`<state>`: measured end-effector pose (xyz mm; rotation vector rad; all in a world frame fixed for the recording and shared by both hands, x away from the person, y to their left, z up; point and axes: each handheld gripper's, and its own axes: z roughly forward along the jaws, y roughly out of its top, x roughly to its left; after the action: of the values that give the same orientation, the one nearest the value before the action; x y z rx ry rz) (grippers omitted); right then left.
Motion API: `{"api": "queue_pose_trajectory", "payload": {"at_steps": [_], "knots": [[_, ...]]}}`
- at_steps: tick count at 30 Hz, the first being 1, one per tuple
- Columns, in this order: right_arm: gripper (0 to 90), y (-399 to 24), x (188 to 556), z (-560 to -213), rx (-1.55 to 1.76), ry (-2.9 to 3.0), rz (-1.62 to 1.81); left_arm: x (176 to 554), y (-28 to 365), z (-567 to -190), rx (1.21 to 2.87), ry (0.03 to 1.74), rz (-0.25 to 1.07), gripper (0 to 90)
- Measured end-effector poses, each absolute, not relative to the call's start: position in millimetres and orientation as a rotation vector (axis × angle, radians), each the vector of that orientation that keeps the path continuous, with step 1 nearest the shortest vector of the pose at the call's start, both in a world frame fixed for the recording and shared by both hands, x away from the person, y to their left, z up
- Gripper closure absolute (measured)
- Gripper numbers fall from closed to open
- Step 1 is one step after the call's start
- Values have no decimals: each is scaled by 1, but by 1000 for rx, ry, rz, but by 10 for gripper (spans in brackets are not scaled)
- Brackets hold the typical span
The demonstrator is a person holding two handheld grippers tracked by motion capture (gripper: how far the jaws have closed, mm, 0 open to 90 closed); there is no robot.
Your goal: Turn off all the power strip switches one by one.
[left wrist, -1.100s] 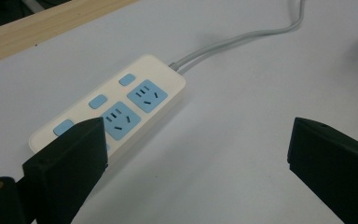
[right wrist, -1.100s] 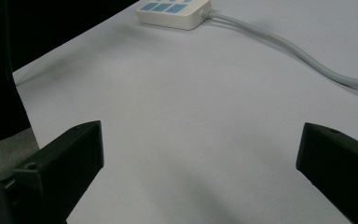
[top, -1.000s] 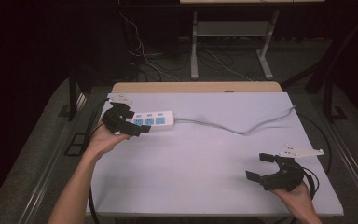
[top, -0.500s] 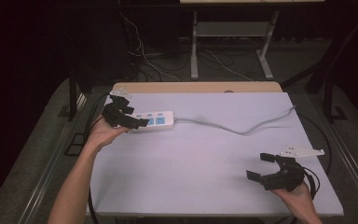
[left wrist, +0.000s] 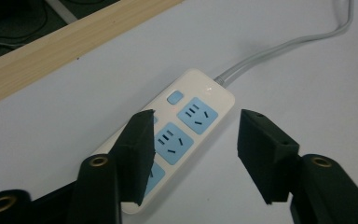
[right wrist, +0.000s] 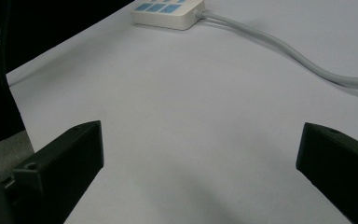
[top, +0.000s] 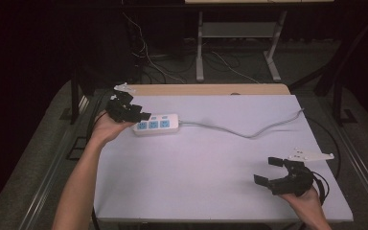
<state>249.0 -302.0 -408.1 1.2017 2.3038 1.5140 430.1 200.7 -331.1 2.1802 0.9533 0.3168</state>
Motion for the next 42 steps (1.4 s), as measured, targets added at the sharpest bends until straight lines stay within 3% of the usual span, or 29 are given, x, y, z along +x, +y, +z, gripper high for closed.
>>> {"api": "queue_pose_trajectory", "payload": {"at_steps": [12,18,42], "knots": [[5,-303,248,-407,1205,2295,1514,447,200,-331,2175,995,336,797],[5,-302,248,-408,1202,2297,1512,454,199,-337,2179,1005,331,889],[5,-302,249,-409,1206,2298,1510,477,198,-374,2148,1128,311,893]]}}
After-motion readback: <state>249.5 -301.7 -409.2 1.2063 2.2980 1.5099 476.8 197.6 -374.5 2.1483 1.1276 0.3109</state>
